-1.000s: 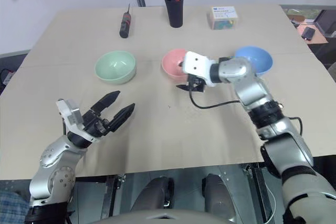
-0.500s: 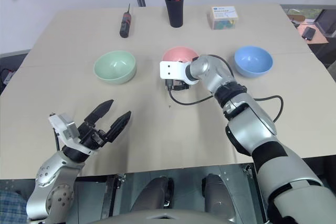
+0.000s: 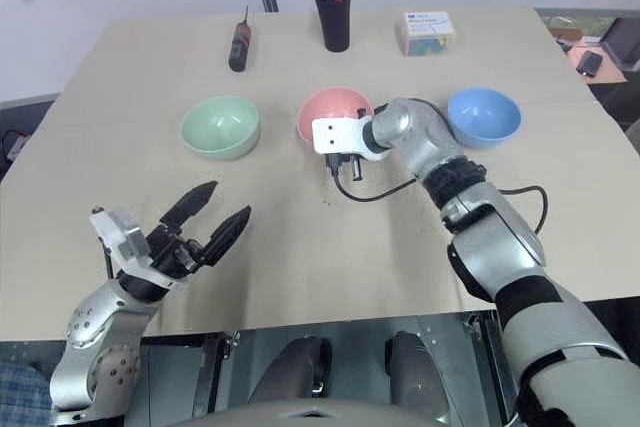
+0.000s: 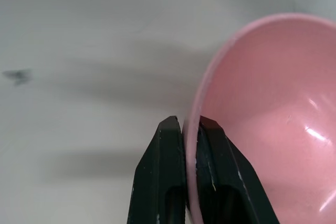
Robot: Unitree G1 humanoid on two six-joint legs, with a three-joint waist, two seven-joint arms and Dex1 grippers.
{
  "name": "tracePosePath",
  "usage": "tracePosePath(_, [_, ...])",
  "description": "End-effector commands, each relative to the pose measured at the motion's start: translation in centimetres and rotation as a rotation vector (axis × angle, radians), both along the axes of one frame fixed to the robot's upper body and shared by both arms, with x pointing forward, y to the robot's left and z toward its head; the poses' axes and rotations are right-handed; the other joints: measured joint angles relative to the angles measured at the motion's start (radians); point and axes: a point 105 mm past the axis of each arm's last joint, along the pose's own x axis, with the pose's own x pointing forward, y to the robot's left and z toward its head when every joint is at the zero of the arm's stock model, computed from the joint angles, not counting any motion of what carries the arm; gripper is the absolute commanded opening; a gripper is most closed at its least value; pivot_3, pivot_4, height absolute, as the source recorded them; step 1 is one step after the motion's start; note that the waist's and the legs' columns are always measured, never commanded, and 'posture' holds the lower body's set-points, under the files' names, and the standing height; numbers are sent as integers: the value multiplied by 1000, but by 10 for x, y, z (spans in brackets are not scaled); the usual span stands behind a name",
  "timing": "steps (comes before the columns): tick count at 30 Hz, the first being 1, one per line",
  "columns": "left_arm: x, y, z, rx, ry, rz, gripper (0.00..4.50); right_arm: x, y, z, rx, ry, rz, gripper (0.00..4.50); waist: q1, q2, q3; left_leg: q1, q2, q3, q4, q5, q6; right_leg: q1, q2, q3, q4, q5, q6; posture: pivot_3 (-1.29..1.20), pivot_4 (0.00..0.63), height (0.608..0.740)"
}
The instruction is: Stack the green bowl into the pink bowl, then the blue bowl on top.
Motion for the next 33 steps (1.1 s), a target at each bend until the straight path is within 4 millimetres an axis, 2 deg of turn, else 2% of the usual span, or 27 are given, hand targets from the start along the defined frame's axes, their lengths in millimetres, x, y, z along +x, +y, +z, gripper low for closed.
tracePosePath(1, [1, -2, 3, 8, -16, -33, 4321, -30, 1, 20, 22, 7, 89, 78, -2, 0, 0, 0, 0, 0, 0, 0, 0, 0, 0, 0, 0, 0, 0, 0, 150, 740])
tracePosePath(4, [5, -3, 3, 10, -16, -51, 4321, -71, -10, 9, -18, 108, 169, 78, 4, 0, 0, 0, 1, -1, 0, 0, 0, 0, 0, -1, 0, 0, 0, 0, 150, 740])
tracePosePath(9, [8, -3, 2, 15, -14, -66, 4321, -109, -7, 6, 50, 230, 203, 78, -2, 0, 0, 0, 0, 0, 0, 0, 1, 1, -5, 0, -1, 0, 0, 0, 150, 740])
tracePosePath(11, [8, -3, 2, 16, -13, -73, 4321, -116, -6, 6, 55, 236, 220, 78, 1, 0, 0, 0, 0, -2, 0, -1, 1, 1, -5, -2, 0, 0, 0, 0, 150, 740])
tracePosePath(13, [9, -3, 2, 18, -10, -79, 4321, -112, -4, 8, 66, 194, 216, 78, 1, 0, 0, 0, 0, -2, 0, -1, 1, 1, -5, -2, 0, 0, 0, 0, 150, 740])
tracePosePath(14, [9, -3, 2, 19, -10, -81, 4321, -109, -3, 9, 72, 175, 210, 765, 2, 0, 0, 0, 0, -2, 0, 0, 1, 1, -5, -2, -1, 0, 0, 0, 150, 740])
tracePosePath(15, [10, -3, 2, 21, -10, -84, 4321, -105, -3, 11, 80, 149, 204, 1062, 3, 0, 0, 1, 0, -2, 0, 0, 1, 2, -5, -2, -1, 0, 0, 0, 150, 740])
tracePosePath(18, [12, -6, 6, 40, -20, -101, 4321, -97, -8, 17, 92, 109, 181, 2415, 3, 0, 0, 1, -1, -2, 0, 0, 0, 2, -5, -2, -1, 0, 0, 0, 150, 740])
tracePosePath(19, [13, -7, 8, 43, -23, -106, 4321, -97, -10, 19, 95, 108, 173, 2634, 4, 0, 0, 1, -1, -2, 0, 0, 0, 2, -5, -3, -1, 0, 0, 0, 150, 740])
tracePosePath(21, [16, -9, 11, 45, -29, -112, 4321, -95, -14, 23, 115, 98, 154, 3640, 6, 0, 0, 1, -1, -3, 0, 0, 0, 2, -5, -3, -1, 0, 0, 0, 150, 740])
tracePosePath(23, [26, -8, 10, 52, 10, -83, 4321, -92, -15, 35, 215, 89, 106, 4420, 6, 0, 0, 0, -1, -3, 0, 0, 0, 2, -5, -3, -2, 0, 0, 0, 150, 740])
tracePosePath(27, [42, -5, 19, 73, 41, -22, 4321, -99, -27, 62, 426, 135, 53, 4420, 8, -1, 0, 0, -1, -4, 0, 0, 0, 2, -5, -4, -2, 0, 0, 0, 150, 740])
tracePosePath(30, [57, 0, 29, 199, 37, 40, 4321, -105, -54, 76, 541, 159, -27, 4420, 12, -1, 0, -1, -1, -4, 0, 0, 0, 3, -5, -4, -2, 0, 0, 0, 150, 740])
tracePosePath(33, [78, 16, 33, 338, 117, 124, 4321, -120, -74, 87, 633, 186, -61, 4420, 21, -1, 0, -1, -3, -5, 0, 0, 1, 3, -5, -4, -3, 0, 0, 0, 150, 740])
